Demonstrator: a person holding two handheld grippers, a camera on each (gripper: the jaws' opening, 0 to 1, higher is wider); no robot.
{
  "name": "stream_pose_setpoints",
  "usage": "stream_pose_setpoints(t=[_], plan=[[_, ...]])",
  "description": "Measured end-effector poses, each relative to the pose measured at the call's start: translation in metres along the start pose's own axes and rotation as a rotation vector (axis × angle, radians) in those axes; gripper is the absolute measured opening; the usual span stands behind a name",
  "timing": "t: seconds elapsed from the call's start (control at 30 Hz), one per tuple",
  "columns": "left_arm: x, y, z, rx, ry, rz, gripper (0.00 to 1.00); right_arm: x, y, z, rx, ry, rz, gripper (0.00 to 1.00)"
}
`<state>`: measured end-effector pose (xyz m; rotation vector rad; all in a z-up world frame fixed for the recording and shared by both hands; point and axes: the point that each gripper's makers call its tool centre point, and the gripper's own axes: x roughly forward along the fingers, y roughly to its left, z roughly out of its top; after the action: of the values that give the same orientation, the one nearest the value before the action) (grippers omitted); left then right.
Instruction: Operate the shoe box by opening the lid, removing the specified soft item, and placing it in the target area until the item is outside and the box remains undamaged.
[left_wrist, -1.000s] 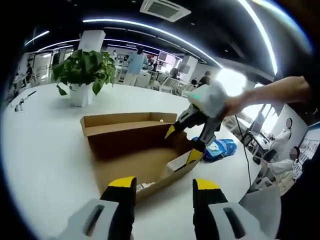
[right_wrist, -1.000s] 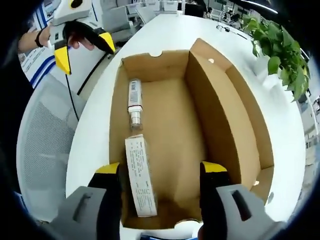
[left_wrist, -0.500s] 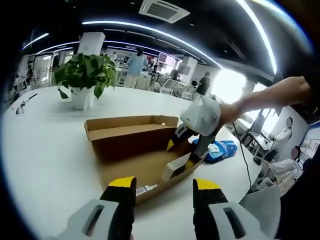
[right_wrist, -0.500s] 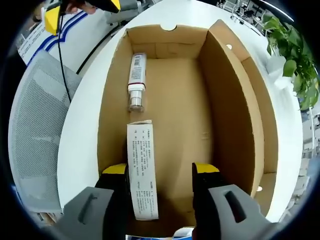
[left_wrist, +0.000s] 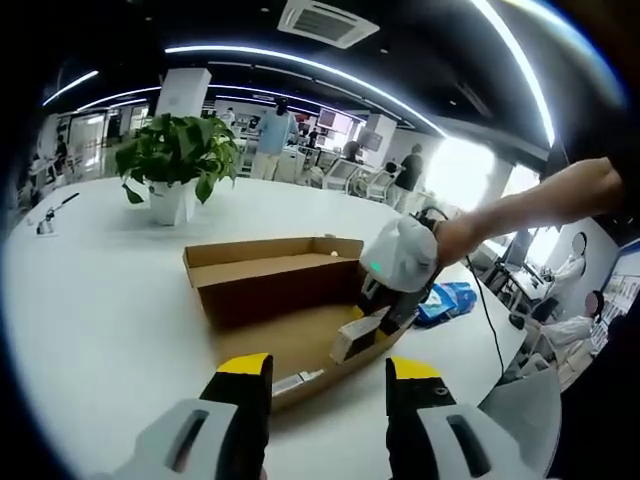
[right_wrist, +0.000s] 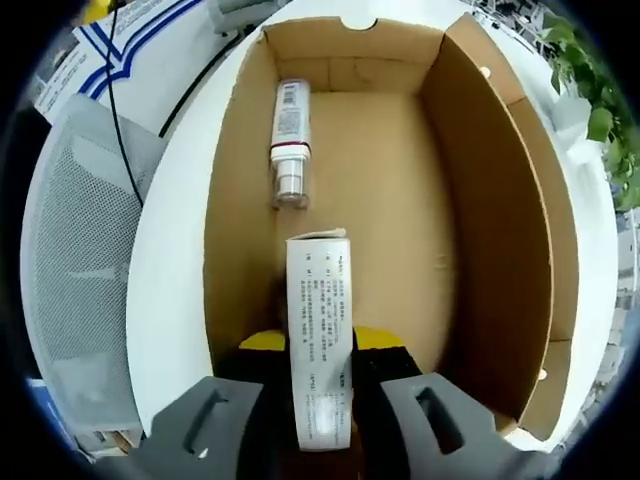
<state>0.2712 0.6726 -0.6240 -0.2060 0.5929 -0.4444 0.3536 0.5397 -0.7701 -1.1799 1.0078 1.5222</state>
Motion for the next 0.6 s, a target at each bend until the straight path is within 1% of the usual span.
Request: stream_pose_setpoints(t=[0.17, 0.33, 0.43, 0.5, 0.6], plan=[[-0.003, 0.001, 0.001, 0.003, 0.0, 0.003, 0.46, -0.01, 0.004, 0.007, 0.034, -0.029, -0.01, 0.19], [-0.001, -0.002, 0.002, -0.001, -0.004, -0.004, 0.46, -0.017, -0.006, 0.003, 0.044, -0.034, -0.041, 0.19], [0.0, -0.005, 0.002, -0.001, -0.006, -0.009, 0.46, -0.025, -0.007, 0.004, 0.065, -0.049, -0.051, 0.19], [0.001, -0.005, 0.003, -0.004, -0.008, -0.012, 0.45, -0.031, -0.008, 0.005, 0.046, -0.049, -0.077, 0.19], [0.004, -0.008, 0.004, -0.01, -0.011, -0.021, 0.45, -0.04, -0.008, 0.006, 0.033, -0.055, -0.094, 0.19]])
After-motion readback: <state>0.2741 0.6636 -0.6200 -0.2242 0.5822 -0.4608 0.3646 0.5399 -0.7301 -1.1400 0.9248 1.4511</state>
